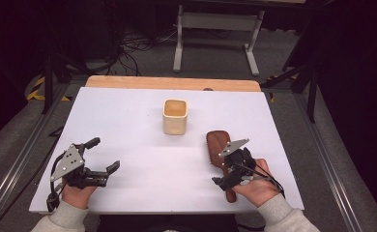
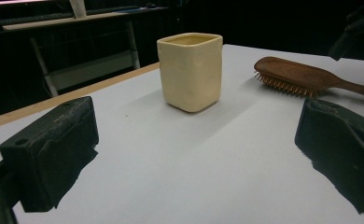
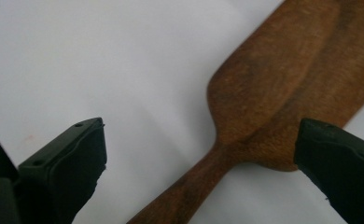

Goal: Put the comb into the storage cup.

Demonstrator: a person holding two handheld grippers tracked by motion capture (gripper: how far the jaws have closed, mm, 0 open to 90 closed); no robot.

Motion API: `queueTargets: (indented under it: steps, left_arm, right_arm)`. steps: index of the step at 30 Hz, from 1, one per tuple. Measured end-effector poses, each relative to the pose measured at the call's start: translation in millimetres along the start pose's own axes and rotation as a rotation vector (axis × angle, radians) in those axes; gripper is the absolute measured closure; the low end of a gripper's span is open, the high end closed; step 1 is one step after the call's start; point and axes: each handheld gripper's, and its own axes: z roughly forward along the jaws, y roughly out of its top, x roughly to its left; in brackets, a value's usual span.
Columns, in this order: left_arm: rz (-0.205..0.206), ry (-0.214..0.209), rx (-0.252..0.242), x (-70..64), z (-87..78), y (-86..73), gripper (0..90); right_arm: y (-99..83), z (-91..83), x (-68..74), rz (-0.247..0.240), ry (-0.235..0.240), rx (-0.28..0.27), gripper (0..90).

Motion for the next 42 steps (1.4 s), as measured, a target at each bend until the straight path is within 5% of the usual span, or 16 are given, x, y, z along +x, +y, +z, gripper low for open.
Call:
queueTargets:
  steps: [8,14,20,29,42]
  left_arm:
    - [-0.005,-0.014,-0.014,2.0,6.8,1.7,0.4]
    - [-0.007,-0.029,-0.015,1.7,14.3,3.3,0.5]
    - [0.0,-0.036,-0.012,1.7,17.9,3.7,0.6]
    - [-0.004,-0.036,-0.026,1.2,18.1,3.9,0.6]
    - [-0.005,-0.036,-0.023,1.4,18.0,3.8,0.7]
  right_arm:
    - [-10.9,-2.3,-8.2,0.135,-0.047,0.012,0.7]
    - [-15.1,-1.4,-7.1,0.162,-0.056,0.0,2.3]
    - [-16.0,-3.6,-0.6,0.125,-0.041,-0.022,15.9]
    - [-23.9,8.7,-7.2,0.272,-0.058,0.056,16.2]
    - [-26.4,31.0,-7.1,0.303,-0.078,0.101,35.0]
